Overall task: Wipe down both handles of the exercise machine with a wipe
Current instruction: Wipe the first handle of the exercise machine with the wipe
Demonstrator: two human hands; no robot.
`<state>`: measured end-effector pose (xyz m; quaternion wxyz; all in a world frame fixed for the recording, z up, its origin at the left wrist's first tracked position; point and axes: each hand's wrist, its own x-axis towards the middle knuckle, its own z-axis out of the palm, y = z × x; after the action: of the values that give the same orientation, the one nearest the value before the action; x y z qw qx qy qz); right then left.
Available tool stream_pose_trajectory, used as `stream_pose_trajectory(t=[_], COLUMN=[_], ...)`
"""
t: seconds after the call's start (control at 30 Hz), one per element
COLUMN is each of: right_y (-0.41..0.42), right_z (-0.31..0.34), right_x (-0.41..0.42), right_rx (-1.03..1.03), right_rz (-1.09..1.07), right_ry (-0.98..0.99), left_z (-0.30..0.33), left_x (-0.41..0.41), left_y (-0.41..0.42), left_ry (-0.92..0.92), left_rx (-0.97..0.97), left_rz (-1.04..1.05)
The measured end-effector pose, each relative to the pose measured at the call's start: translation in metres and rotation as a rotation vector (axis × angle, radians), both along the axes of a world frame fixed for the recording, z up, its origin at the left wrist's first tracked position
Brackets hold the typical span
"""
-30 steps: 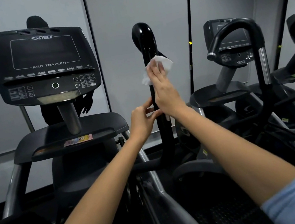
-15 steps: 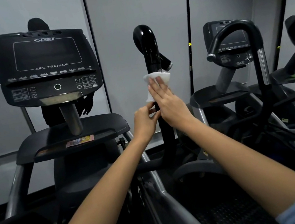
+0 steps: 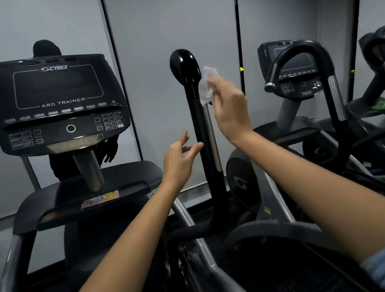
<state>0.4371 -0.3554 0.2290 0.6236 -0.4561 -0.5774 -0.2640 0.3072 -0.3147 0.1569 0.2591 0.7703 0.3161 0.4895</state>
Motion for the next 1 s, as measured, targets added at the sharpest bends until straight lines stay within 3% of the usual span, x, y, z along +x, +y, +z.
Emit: stream_pose_trajectory(t=[0.13,0.23,0.4,0.67,0.8,1.0], right_y=[0.009,0.018,0.026,0.023,0.024,0.028], right_z=[0.044,0.041,0.034,0.051,0.049,0.037], right_x=[-0.005,-0.003,-0.001,0.002,0.002,-0.007], right_rx=[-0.054,-0.217,-0.202,-0.19,-0.226,-0.12], right_rz=[-0.045,-0.179,-0.221,-0.118,-0.139,-0.14], right_ry=[-0.125,-0.218,-0.315,-0.134,-0.158,-0.151], left_z=[0.035,0.05,0.055,0.056,0.056,0.051], left_x=[0.014,0.023,0.024,0.023,0.022,0.023], left_y=[0.002,0.007,0.016,0.007,0.01,0.02], left_ry=[-0.047,-0.029,-0.107,-0.07,-0.068,-0.093], left_rx=[0.084,0.131,0.058,0.085,0.091,0.142], left_rz=[-0.045,-0.029,-0.044,-0.037,-0.046,-0.094])
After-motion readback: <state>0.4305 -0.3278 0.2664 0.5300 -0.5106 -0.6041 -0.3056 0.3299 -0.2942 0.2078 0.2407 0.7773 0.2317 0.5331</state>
